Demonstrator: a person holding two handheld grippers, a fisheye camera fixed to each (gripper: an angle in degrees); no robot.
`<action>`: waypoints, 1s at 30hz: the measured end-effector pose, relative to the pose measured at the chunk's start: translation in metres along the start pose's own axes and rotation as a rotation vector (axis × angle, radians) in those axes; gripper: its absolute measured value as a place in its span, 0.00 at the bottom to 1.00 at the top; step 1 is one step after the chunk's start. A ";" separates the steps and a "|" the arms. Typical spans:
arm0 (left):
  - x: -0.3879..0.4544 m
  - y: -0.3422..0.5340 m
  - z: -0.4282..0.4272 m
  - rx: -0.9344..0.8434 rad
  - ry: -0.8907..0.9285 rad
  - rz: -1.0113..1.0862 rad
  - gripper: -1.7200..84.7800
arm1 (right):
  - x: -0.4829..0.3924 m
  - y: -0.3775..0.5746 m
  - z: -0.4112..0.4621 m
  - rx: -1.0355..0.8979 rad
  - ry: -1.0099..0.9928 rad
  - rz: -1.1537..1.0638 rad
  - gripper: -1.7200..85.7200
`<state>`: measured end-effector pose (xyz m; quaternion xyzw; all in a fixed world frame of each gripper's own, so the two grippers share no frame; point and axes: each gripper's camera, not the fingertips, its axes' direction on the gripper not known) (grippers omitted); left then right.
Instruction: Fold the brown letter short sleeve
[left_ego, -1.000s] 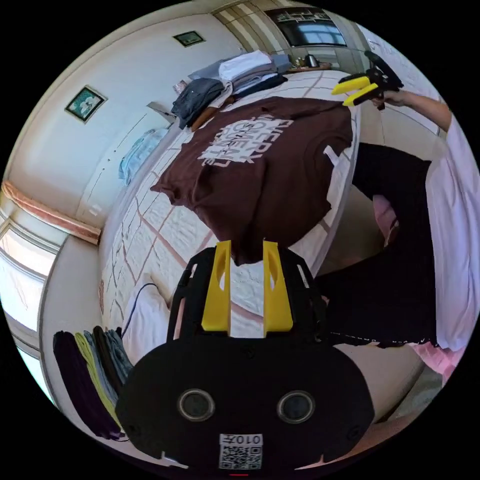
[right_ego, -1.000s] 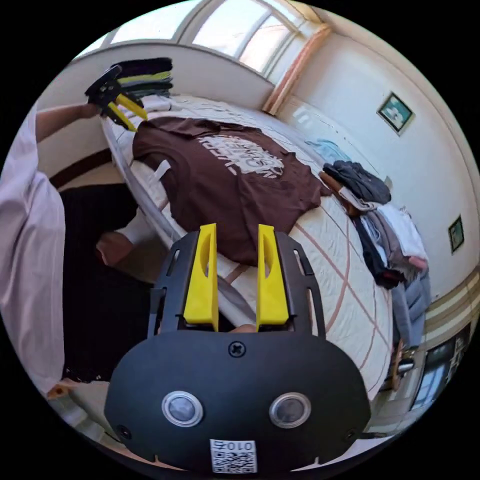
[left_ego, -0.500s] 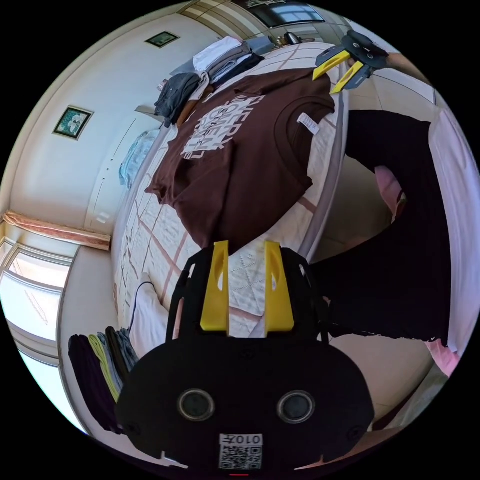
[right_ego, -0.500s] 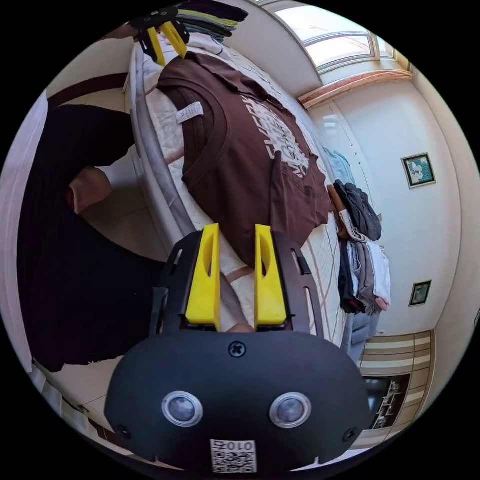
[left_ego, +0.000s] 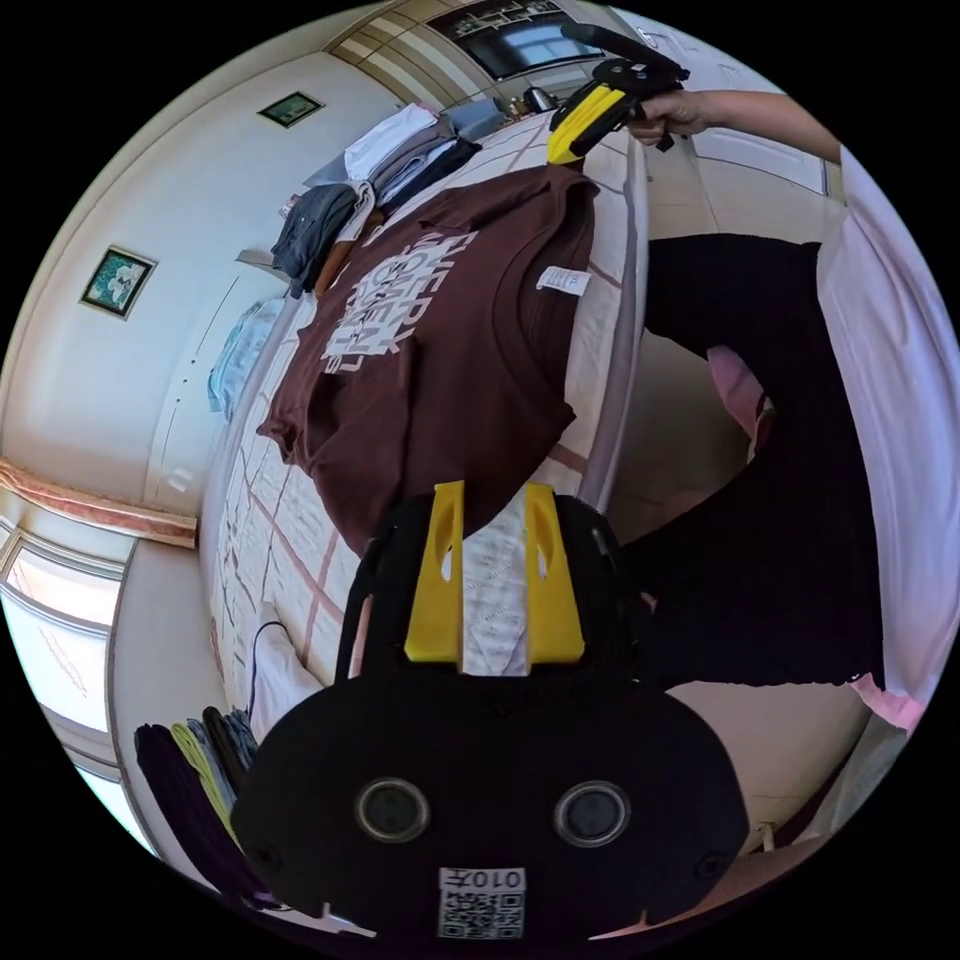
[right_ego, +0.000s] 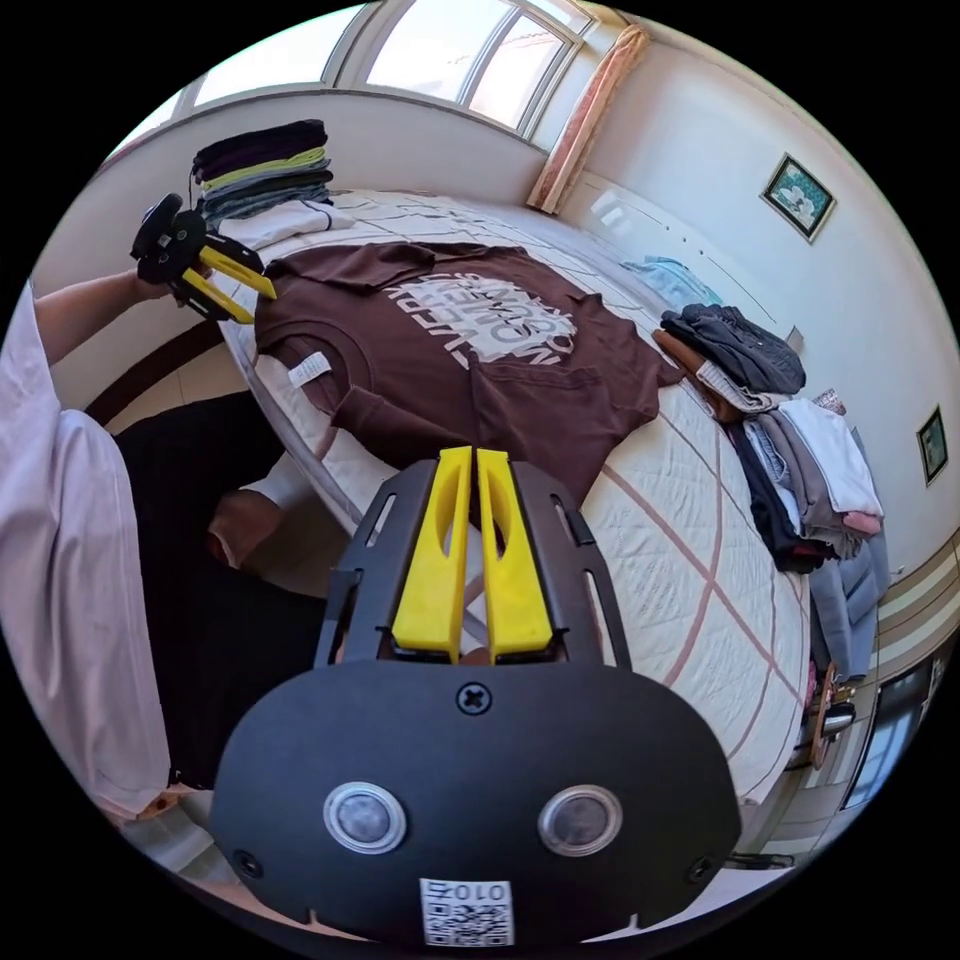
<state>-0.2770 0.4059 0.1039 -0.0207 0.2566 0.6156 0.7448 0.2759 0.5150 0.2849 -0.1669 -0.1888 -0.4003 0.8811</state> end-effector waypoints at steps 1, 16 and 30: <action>-0.004 0.002 -0.001 0.007 0.011 -0.018 0.07 | -0.003 0.001 0.002 -0.013 0.010 -0.012 0.06; -0.050 0.027 -0.013 0.107 0.136 -0.183 0.02 | -0.037 0.020 0.012 -0.104 0.069 -0.179 0.13; -0.111 0.046 -0.049 0.254 0.168 -0.378 0.02 | -0.074 0.029 0.016 -0.067 0.378 -0.252 0.14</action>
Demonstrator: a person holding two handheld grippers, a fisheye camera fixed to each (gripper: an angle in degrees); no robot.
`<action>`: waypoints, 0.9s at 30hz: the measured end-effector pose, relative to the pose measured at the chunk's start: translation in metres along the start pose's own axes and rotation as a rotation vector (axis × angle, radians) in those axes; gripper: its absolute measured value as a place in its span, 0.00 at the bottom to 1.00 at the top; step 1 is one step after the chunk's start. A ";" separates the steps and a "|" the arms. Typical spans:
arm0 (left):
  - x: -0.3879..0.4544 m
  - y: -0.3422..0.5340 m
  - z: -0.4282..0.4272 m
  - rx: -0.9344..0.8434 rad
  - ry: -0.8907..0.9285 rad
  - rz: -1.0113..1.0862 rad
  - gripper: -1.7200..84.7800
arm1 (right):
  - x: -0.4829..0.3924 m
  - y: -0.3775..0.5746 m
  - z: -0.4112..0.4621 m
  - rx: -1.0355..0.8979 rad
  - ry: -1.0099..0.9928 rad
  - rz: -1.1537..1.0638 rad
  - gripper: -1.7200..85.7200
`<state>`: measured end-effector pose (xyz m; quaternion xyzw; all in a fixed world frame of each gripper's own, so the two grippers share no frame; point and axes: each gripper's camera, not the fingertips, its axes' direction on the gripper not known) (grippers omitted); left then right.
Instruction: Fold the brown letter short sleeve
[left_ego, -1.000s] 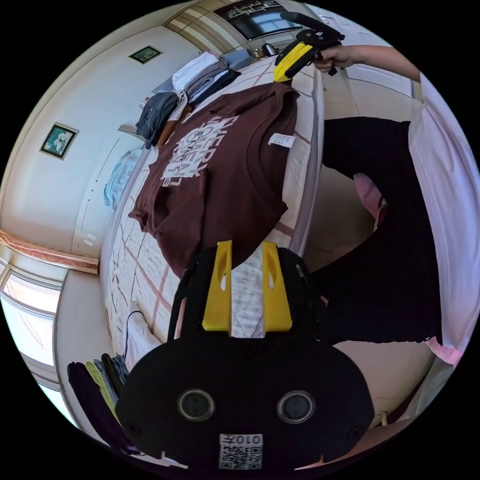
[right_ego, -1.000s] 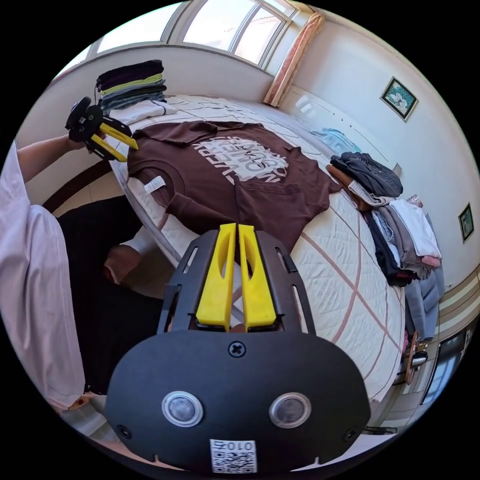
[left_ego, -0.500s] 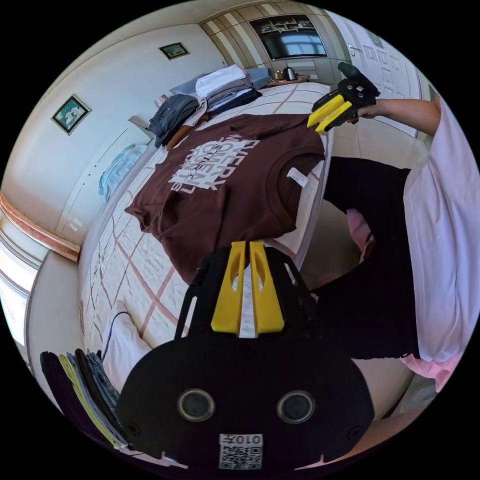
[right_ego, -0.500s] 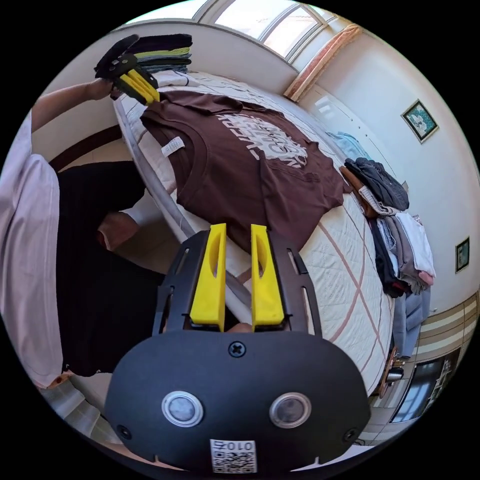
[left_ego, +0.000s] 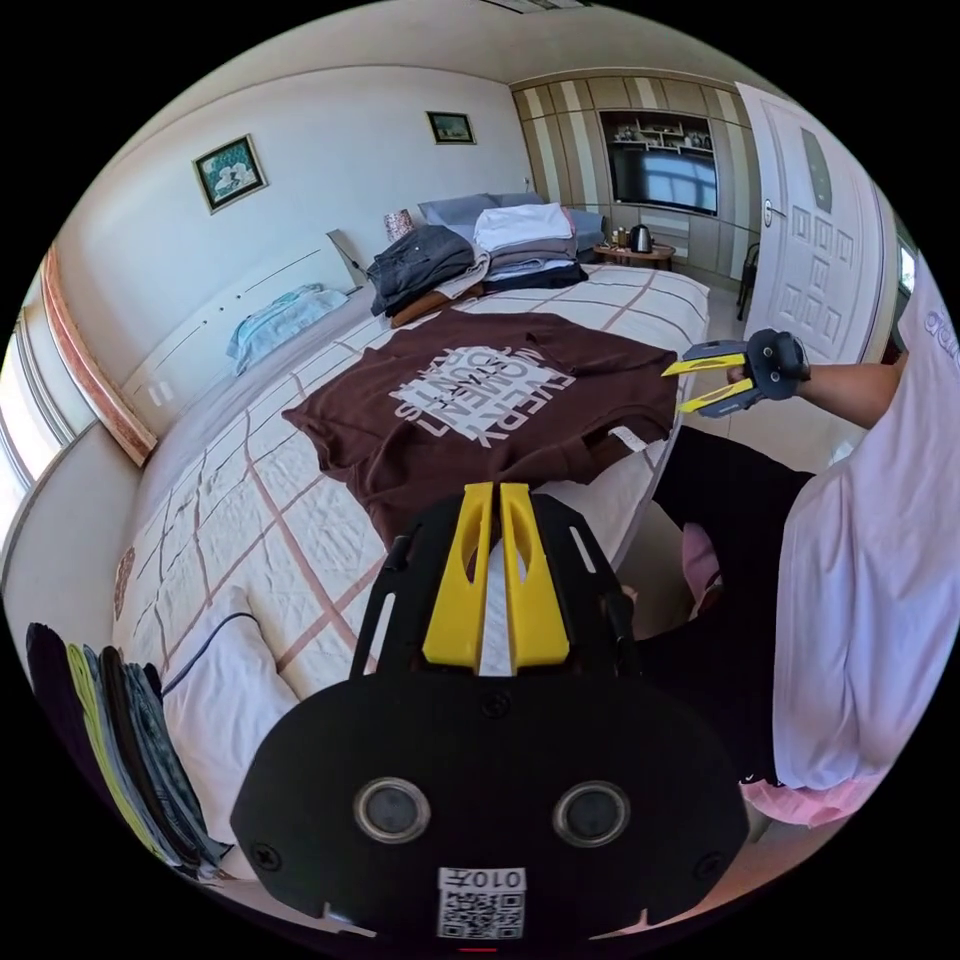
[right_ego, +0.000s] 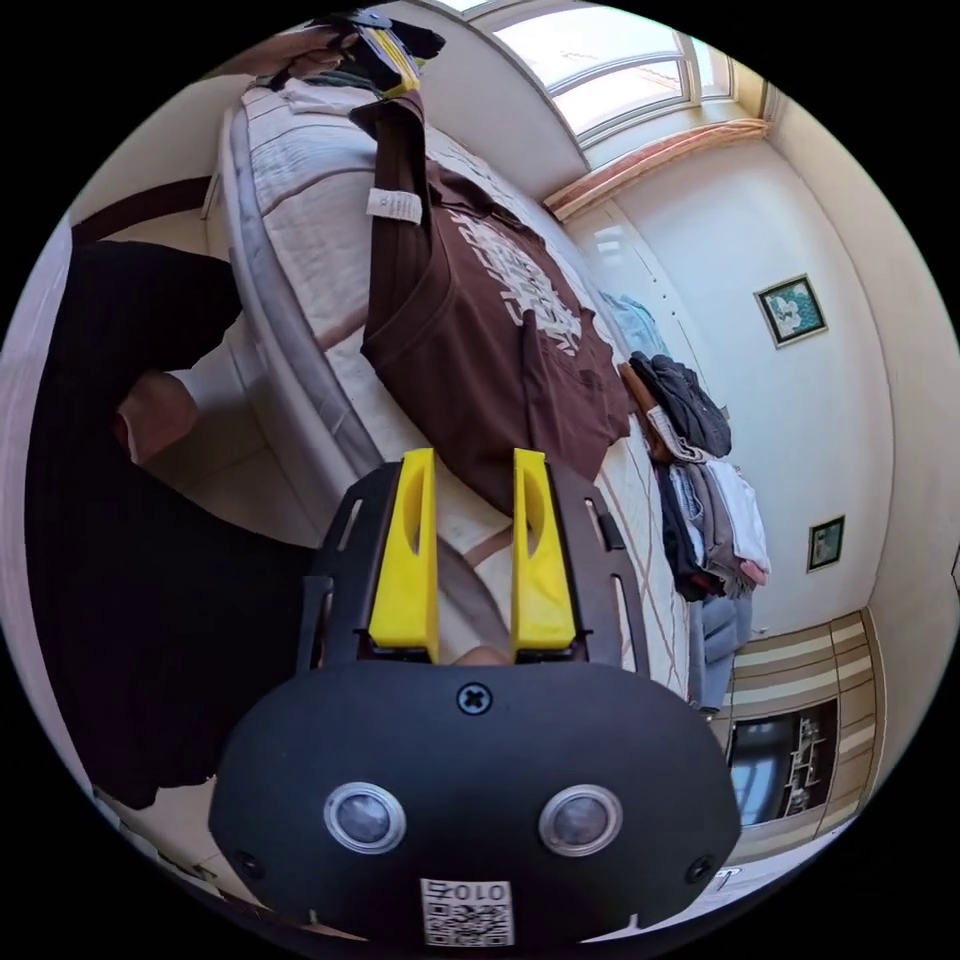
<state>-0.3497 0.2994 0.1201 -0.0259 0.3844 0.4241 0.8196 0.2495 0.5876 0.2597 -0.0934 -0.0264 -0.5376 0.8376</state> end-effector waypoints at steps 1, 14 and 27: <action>-0.003 -0.001 -0.002 0.003 0.000 0.001 0.02 | 0.000 -0.001 0.003 -0.011 0.006 -0.019 0.13; -0.010 -0.012 -0.019 -0.035 -0.038 0.040 0.02 | 0.119 0.034 -0.019 0.137 -0.286 0.270 0.04; 0.018 -0.014 -0.080 -0.157 0.103 0.156 0.02 | 0.196 0.078 -0.047 0.059 -0.671 0.079 0.04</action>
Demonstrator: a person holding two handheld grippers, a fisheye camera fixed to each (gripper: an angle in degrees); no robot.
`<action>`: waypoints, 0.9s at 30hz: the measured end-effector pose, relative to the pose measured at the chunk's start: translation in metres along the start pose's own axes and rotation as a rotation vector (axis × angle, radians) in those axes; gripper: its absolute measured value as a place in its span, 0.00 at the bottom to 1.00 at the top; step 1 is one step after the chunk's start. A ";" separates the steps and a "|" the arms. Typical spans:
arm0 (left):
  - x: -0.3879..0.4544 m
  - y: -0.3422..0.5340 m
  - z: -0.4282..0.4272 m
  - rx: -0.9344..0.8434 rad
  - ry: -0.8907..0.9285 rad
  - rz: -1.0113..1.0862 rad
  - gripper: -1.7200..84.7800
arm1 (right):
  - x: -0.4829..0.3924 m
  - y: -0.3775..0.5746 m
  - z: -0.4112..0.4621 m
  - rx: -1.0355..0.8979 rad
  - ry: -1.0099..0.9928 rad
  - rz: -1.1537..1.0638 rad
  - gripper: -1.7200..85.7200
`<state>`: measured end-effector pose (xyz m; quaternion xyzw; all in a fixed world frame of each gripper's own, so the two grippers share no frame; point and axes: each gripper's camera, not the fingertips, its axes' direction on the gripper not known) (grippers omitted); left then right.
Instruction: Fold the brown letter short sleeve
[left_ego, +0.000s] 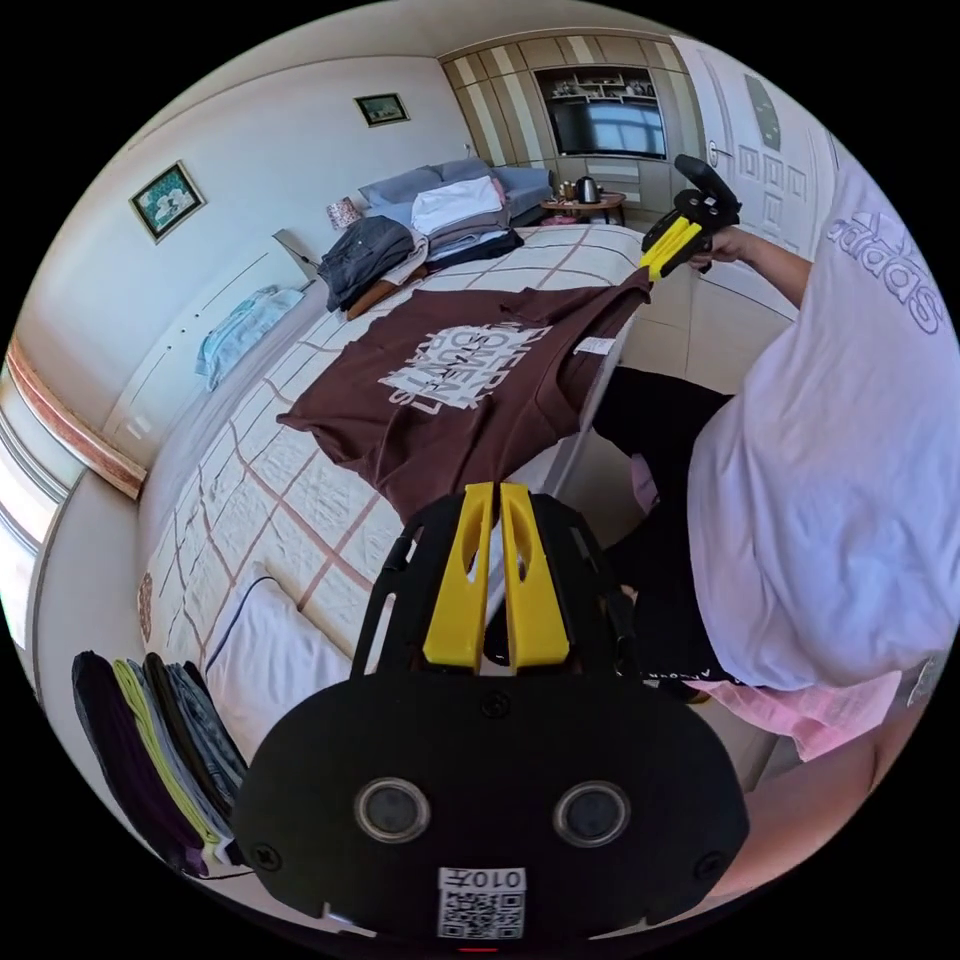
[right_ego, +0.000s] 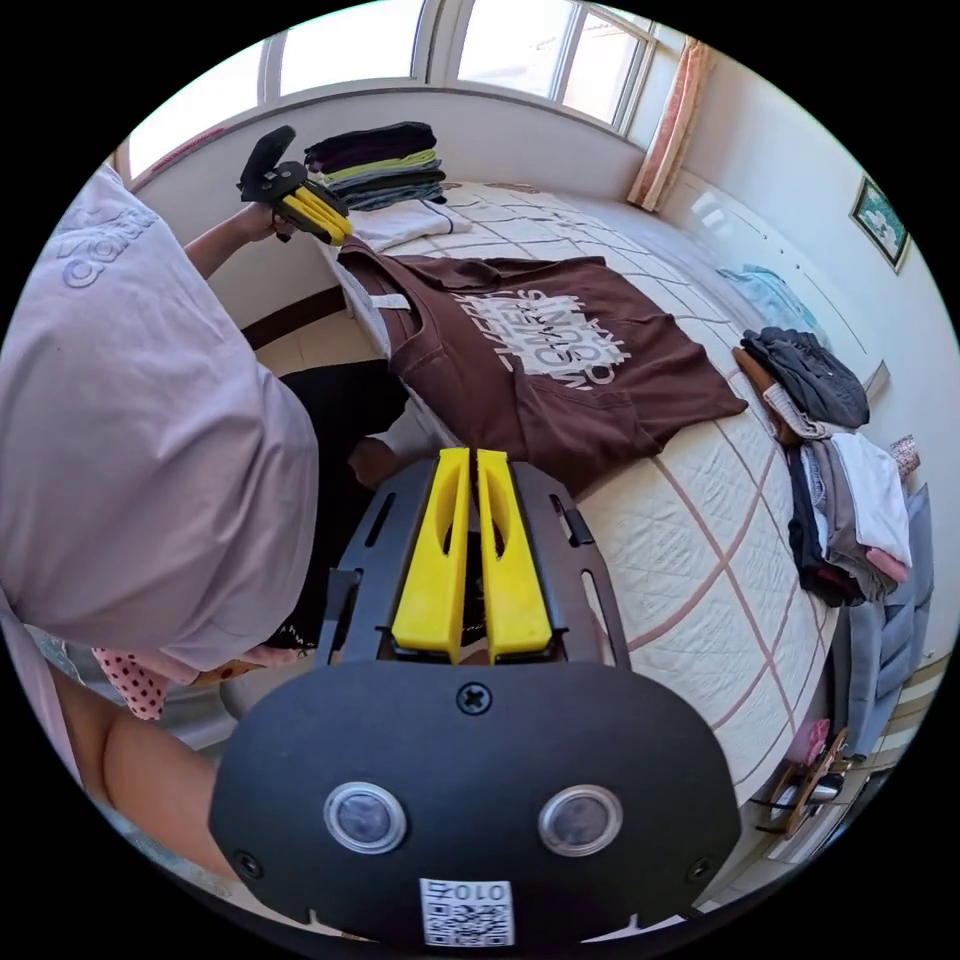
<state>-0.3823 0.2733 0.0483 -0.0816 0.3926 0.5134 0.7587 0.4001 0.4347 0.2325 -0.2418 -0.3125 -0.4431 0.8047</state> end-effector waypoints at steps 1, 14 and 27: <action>-0.001 -0.003 0.003 -0.033 0.023 0.008 0.02 | 0.007 0.002 0.001 -0.004 -0.021 -0.003 0.04; -0.220 -0.138 0.062 -0.123 0.144 -0.142 0.02 | 0.232 -0.080 0.029 -0.079 -0.041 0.264 0.04; -0.279 -0.145 0.151 -0.139 0.102 -0.520 0.06 | 0.279 -0.053 0.074 0.044 0.040 0.496 0.12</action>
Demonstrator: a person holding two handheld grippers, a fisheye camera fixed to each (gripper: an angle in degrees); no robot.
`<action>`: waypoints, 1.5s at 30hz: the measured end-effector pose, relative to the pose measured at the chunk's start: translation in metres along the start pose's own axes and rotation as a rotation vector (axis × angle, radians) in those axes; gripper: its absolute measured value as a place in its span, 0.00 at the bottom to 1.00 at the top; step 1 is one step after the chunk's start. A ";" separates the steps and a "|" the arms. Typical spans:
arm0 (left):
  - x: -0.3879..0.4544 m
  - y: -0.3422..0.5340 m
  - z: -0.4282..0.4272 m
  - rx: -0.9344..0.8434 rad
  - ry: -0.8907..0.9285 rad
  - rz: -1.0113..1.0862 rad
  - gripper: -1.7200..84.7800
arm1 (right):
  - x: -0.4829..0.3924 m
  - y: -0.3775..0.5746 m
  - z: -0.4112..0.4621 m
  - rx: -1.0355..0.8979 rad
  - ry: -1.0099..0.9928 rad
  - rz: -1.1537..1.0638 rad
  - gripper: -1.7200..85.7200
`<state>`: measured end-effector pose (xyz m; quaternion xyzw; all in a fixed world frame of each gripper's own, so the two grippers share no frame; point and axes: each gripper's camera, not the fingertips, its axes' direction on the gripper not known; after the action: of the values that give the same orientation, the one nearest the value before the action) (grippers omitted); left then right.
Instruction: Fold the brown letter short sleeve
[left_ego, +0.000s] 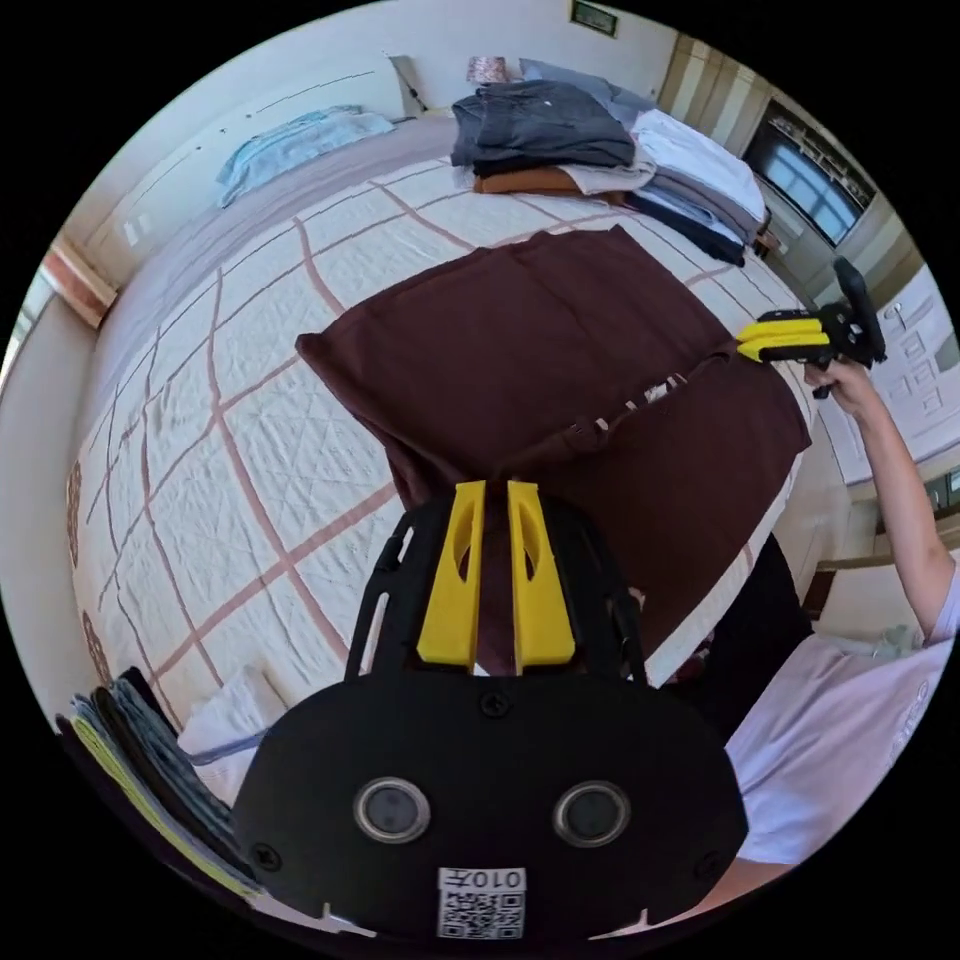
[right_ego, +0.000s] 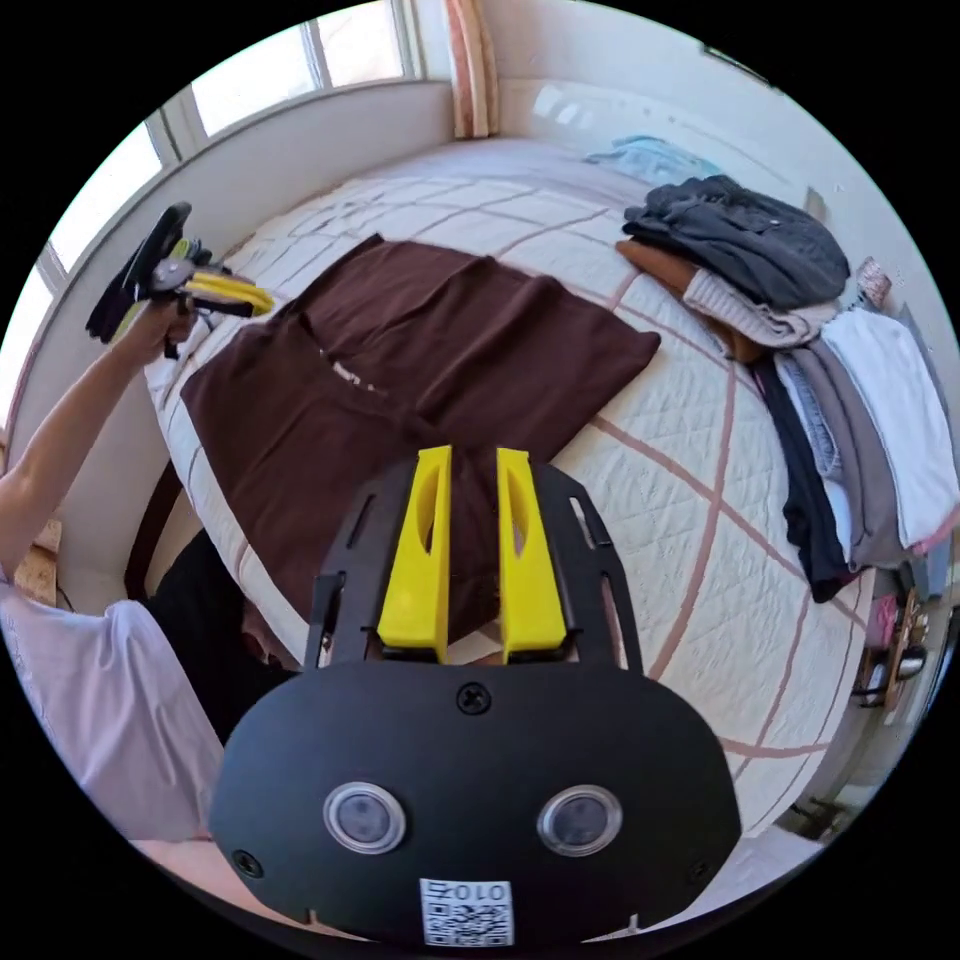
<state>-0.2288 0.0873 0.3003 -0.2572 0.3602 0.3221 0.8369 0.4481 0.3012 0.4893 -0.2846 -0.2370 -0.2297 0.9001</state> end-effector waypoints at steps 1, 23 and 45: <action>-0.008 0.016 -0.019 0.126 0.023 -0.057 0.06 | 0.009 0.015 -0.020 0.120 0.007 0.072 0.15; 0.069 0.205 -0.019 0.240 -0.061 -0.050 0.13 | -0.093 0.180 0.002 0.079 0.140 -0.011 0.06; 0.049 0.183 -0.042 0.198 0.002 0.139 0.03 | -0.070 0.165 -0.033 0.043 0.146 -0.102 0.06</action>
<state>-0.3542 0.1976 0.2007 -0.1479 0.4079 0.3419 0.8336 0.4929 0.4212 0.3599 -0.2350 -0.1897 -0.2905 0.9080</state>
